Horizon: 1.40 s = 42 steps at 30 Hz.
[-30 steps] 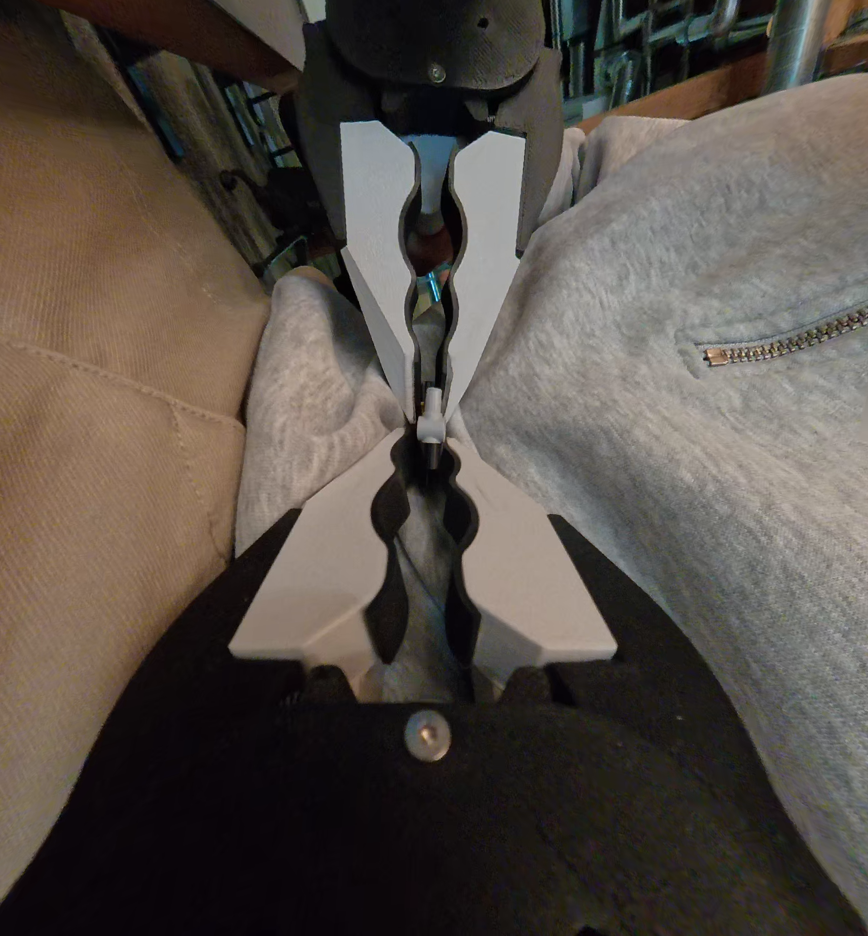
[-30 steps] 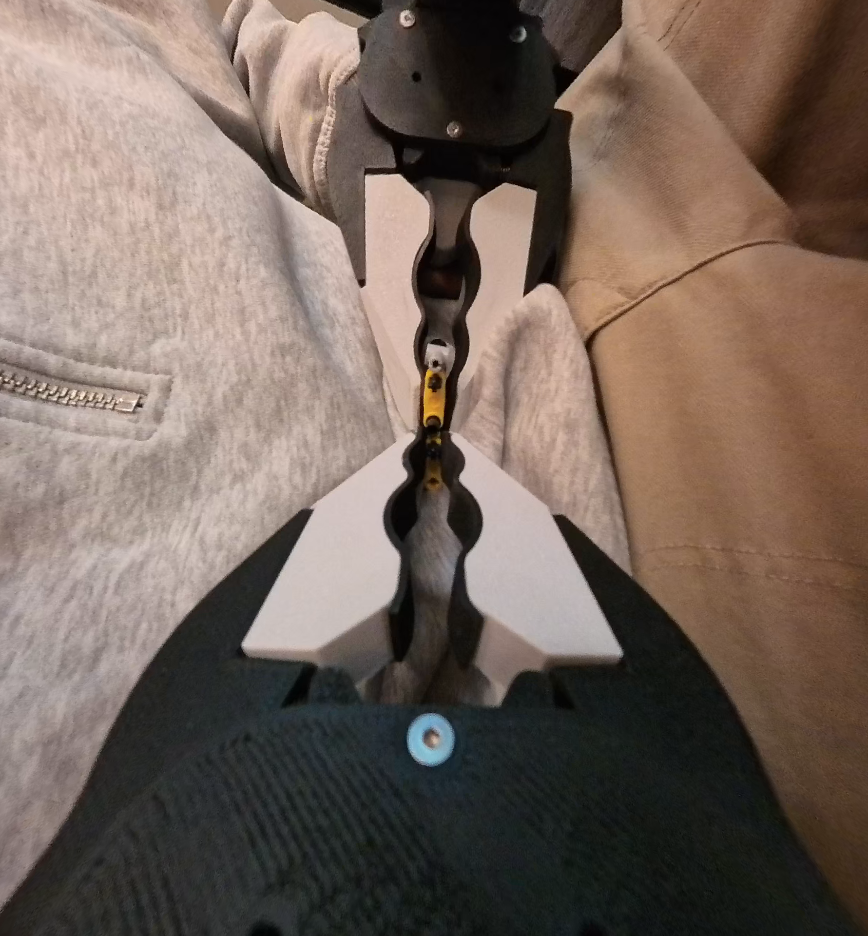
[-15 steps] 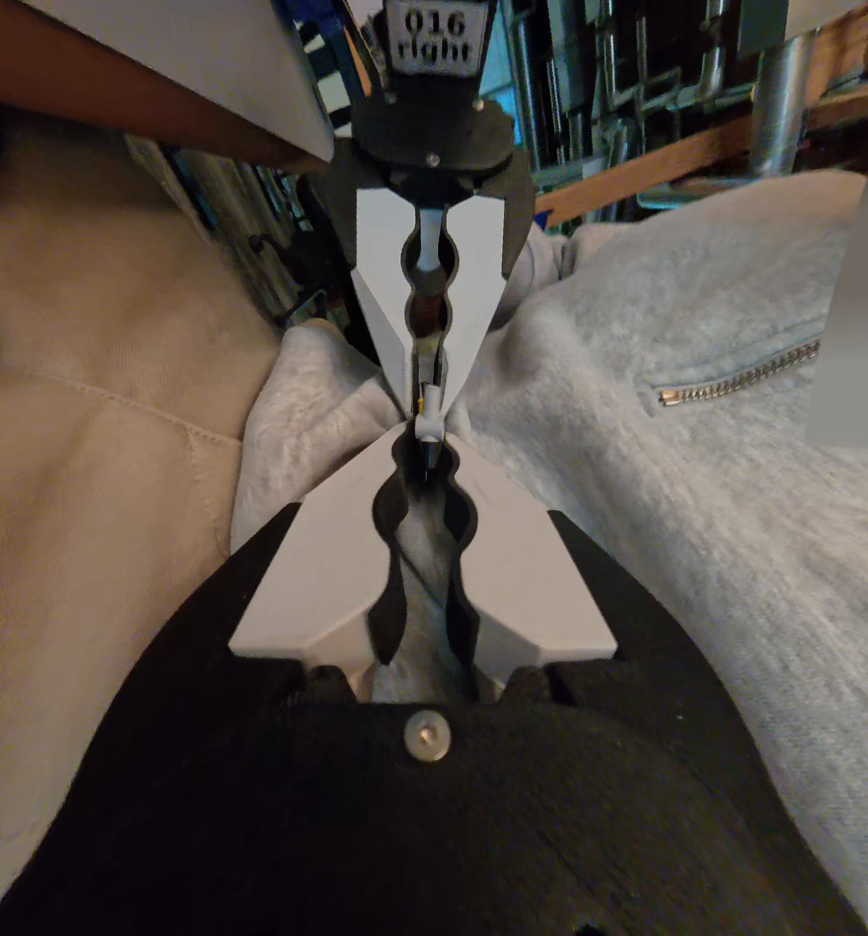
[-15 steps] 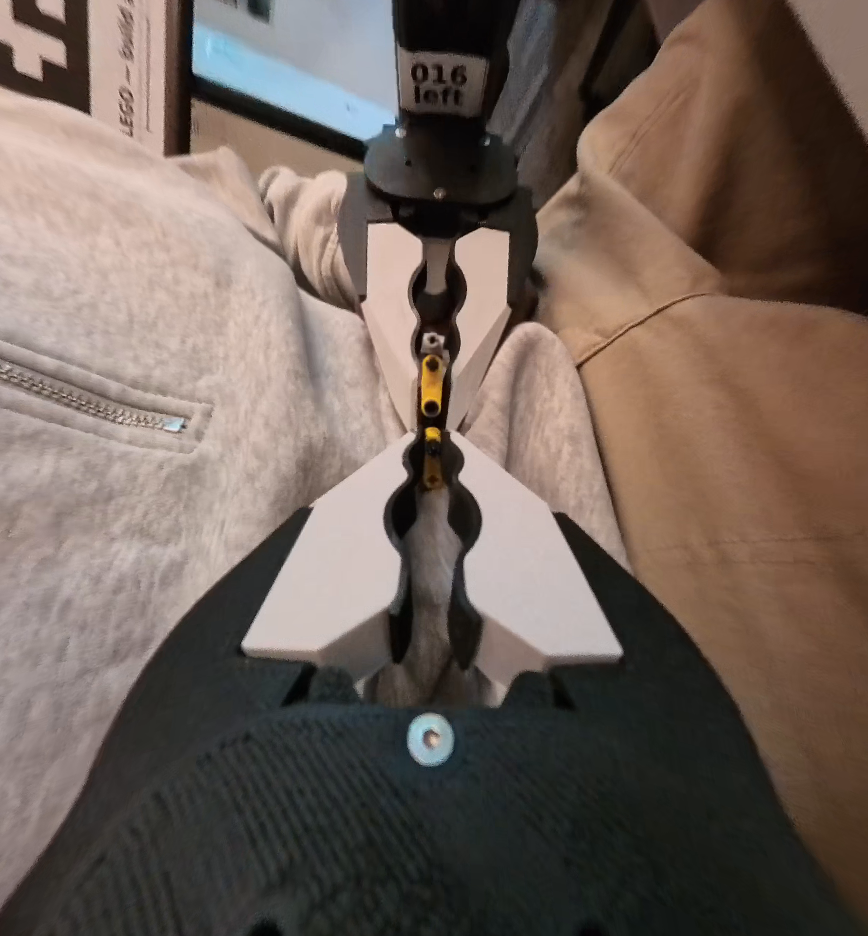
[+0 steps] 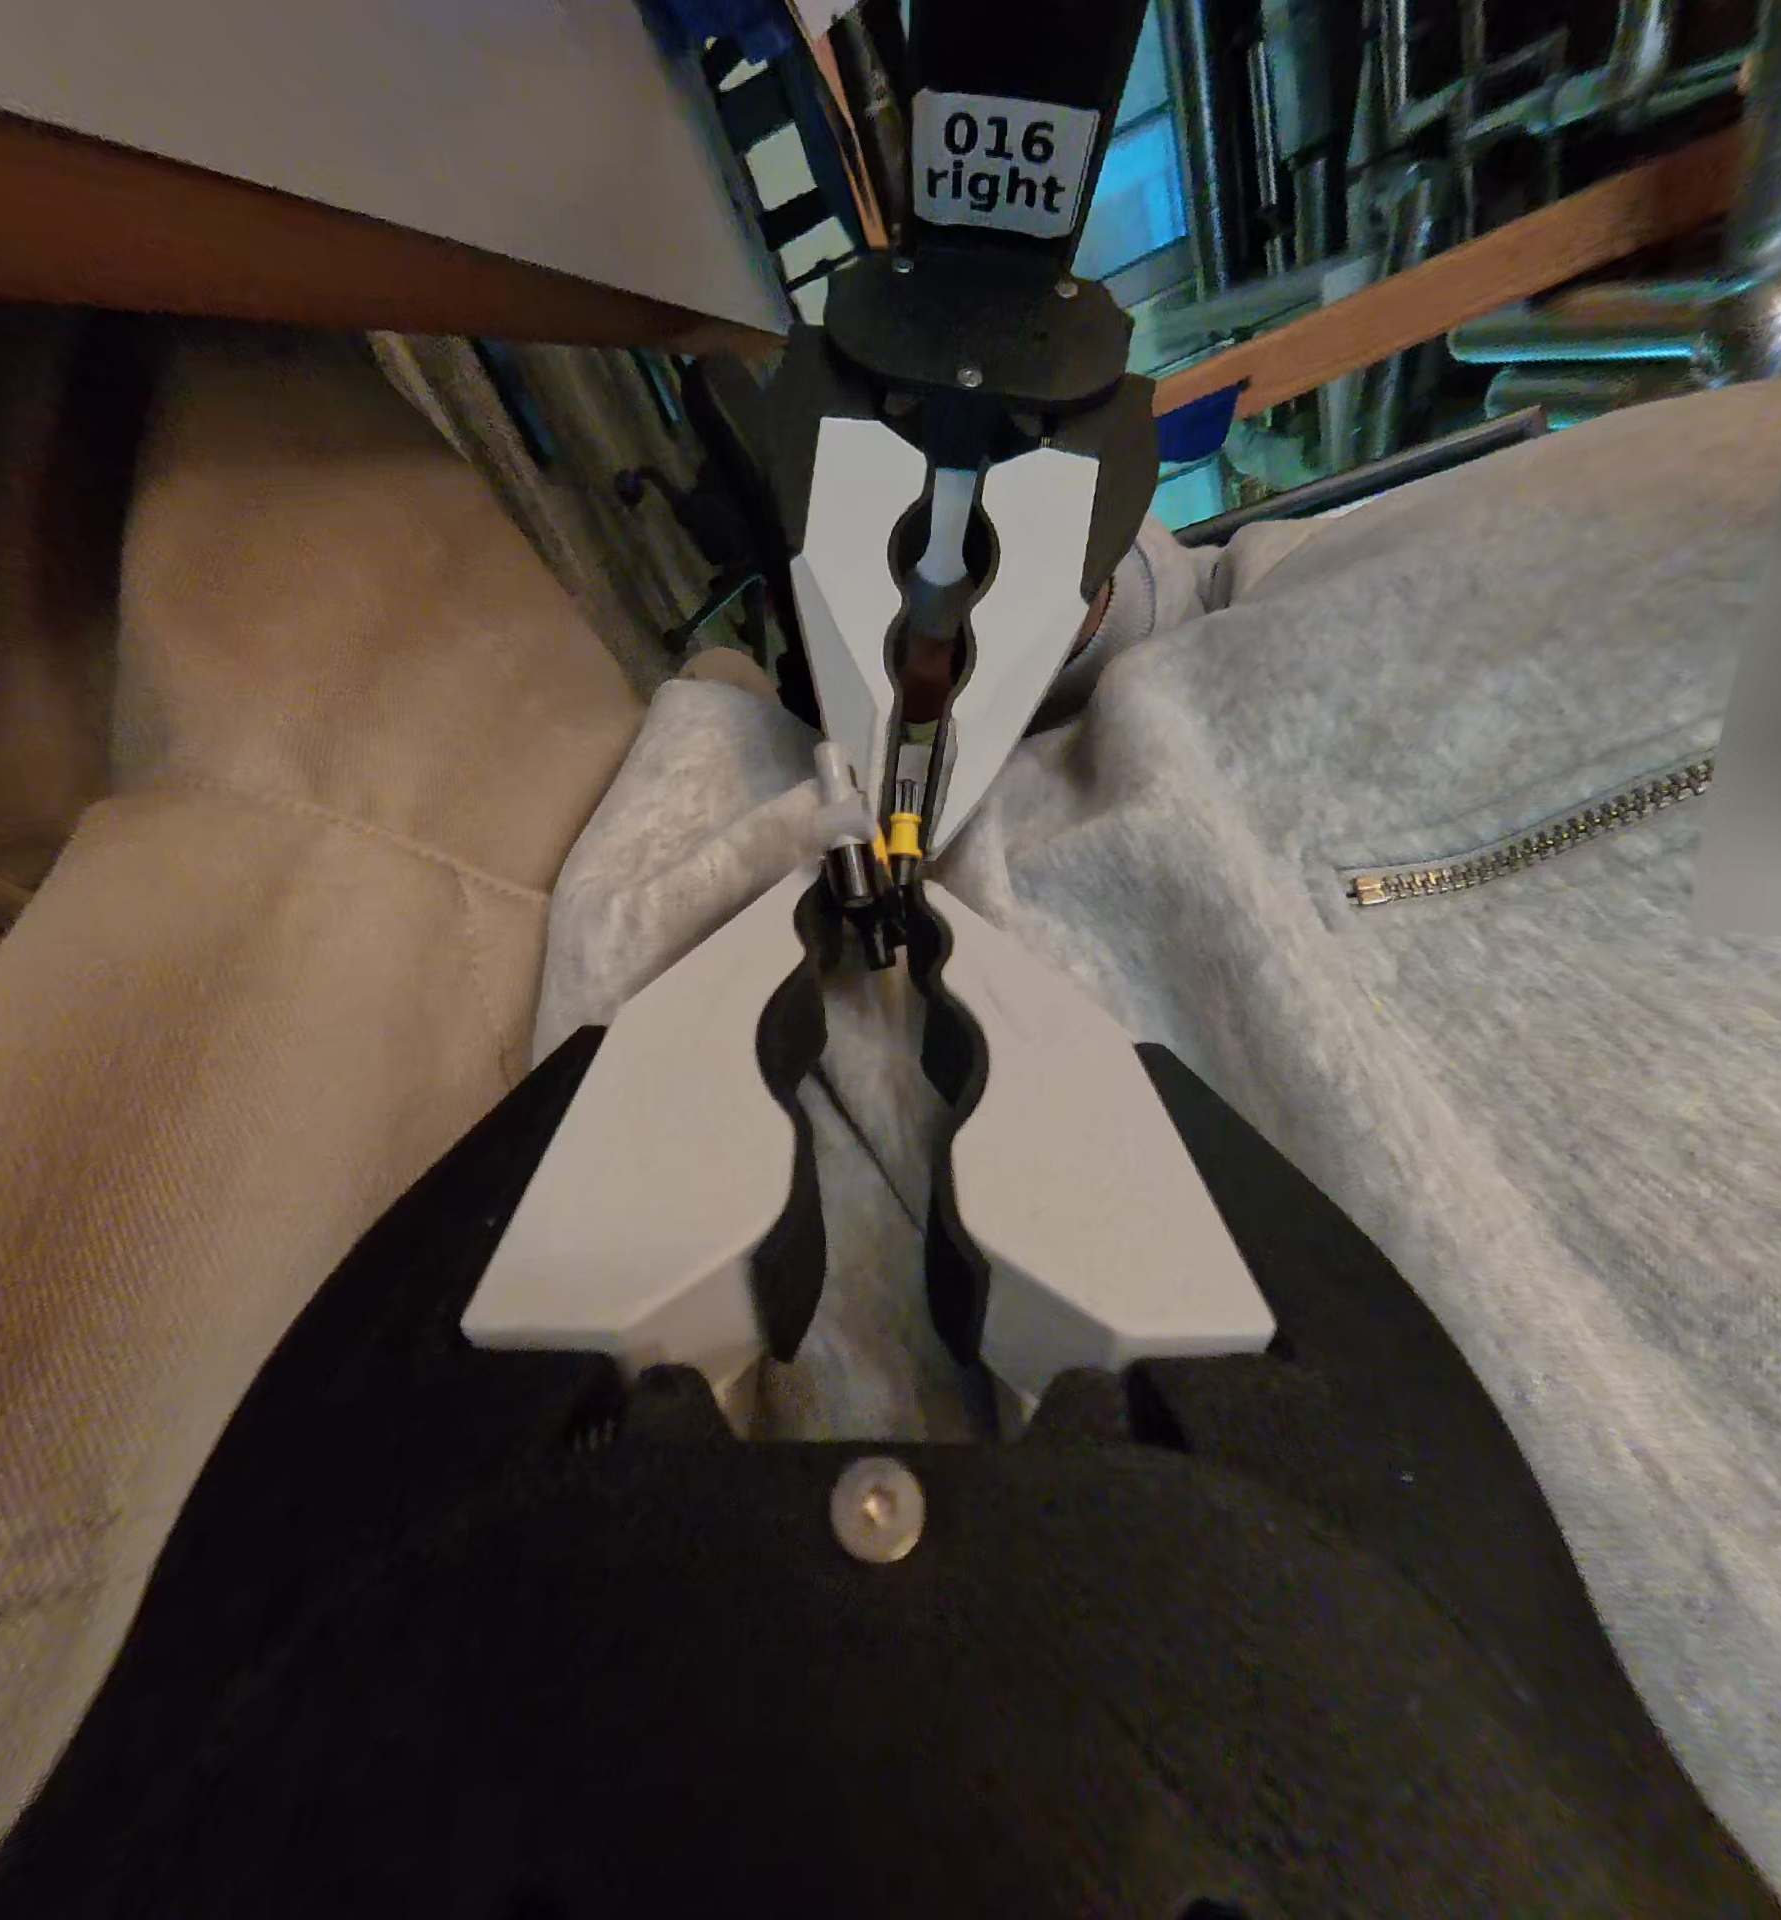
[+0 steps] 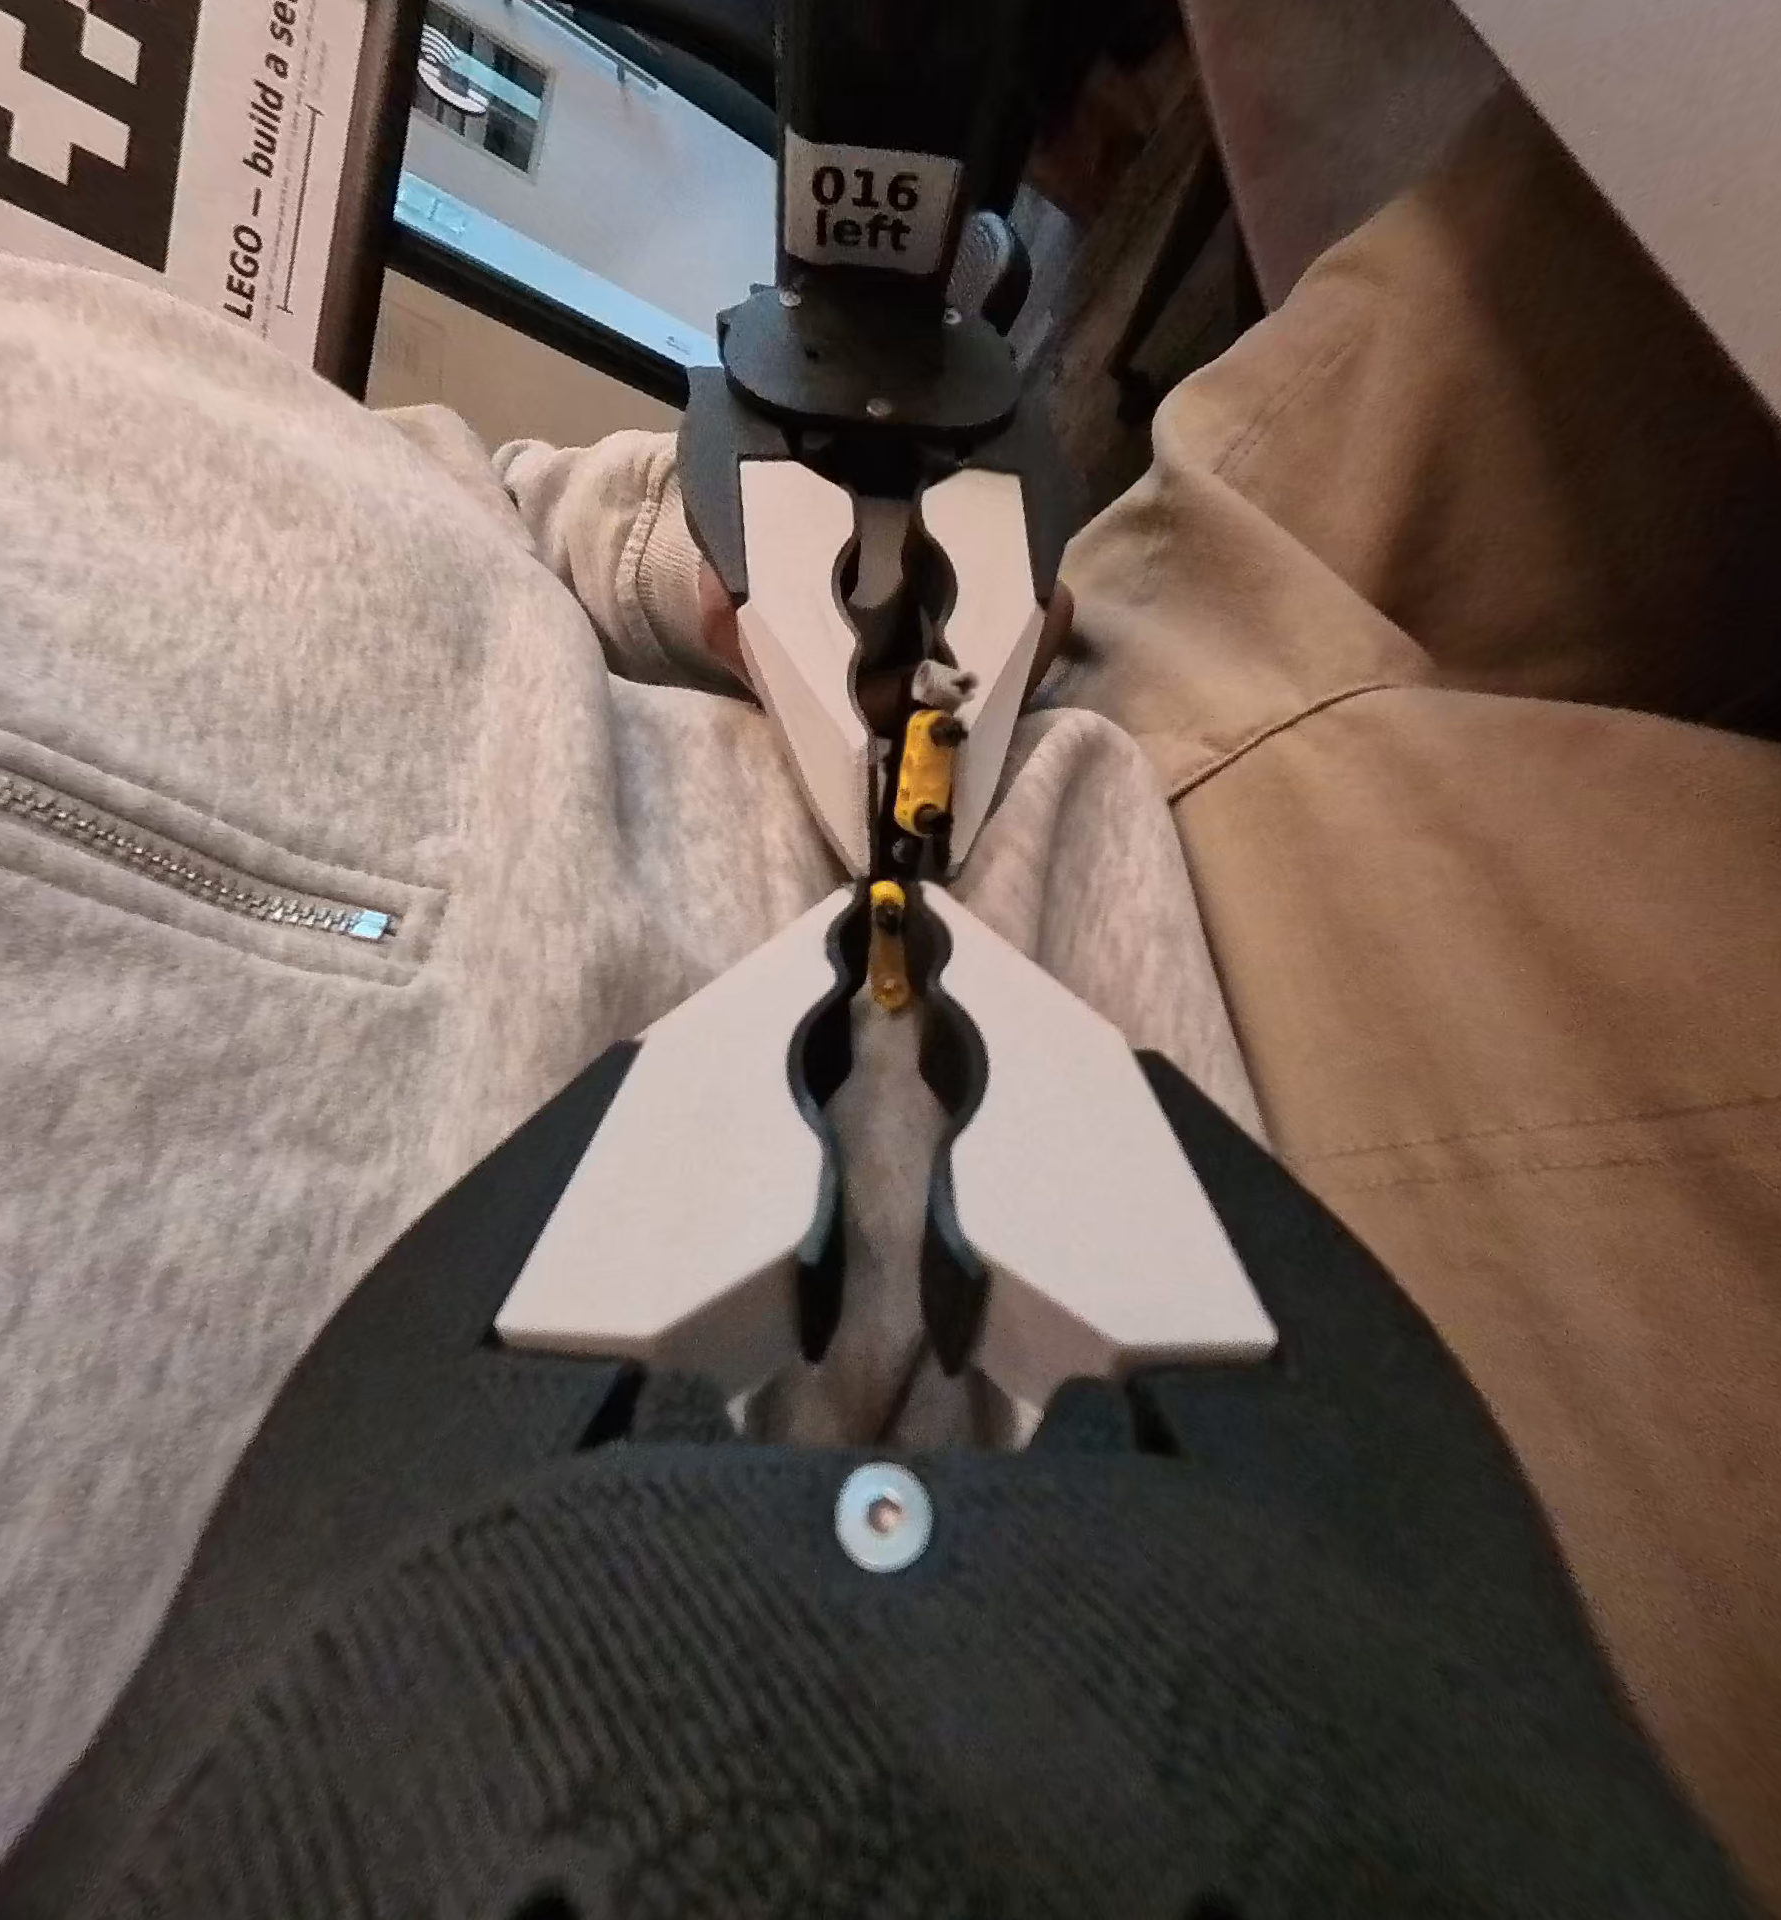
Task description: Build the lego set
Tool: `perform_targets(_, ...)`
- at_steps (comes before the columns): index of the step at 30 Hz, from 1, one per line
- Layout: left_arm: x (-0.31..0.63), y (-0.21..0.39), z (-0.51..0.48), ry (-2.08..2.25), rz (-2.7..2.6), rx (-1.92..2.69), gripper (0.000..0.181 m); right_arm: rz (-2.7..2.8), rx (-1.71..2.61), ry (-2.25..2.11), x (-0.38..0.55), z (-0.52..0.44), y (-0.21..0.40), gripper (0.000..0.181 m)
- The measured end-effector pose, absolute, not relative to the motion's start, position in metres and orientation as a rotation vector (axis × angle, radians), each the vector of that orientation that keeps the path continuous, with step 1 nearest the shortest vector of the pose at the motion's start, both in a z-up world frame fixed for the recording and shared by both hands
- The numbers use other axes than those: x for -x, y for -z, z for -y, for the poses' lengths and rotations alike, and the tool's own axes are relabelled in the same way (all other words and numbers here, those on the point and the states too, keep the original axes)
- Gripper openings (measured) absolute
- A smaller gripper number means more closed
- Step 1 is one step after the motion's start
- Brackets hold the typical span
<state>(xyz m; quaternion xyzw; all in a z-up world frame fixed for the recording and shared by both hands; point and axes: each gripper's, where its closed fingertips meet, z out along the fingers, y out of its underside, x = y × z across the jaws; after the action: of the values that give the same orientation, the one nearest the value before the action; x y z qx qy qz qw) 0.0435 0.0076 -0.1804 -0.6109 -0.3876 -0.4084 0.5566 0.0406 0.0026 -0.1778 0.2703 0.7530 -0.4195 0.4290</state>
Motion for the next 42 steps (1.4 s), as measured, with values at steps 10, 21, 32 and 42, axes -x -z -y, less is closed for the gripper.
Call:
perform_targets(10,-0.058,0.19,0.0,1.011,0.93,1.613,0.014,-1.877,-0.649,1.025,-0.054,0.0,0.182,0.004)
perform_targets(21,-0.046,0.179,0.006,1.102,1.06,1.214,0.007,-1.862,-0.669,1.047,-0.054,-0.001,0.183,0.005)
perform_targets(32,-0.049,0.18,0.001,1.095,1.014,1.303,0.006,-1.888,-0.69,1.15,-0.032,-0.001,0.175,0.004)
perform_targets(42,-0.046,0.179,-0.017,1.117,0.907,1.519,0.007,-1.97,-0.649,1.279,-0.001,0.006,0.16,0.004)
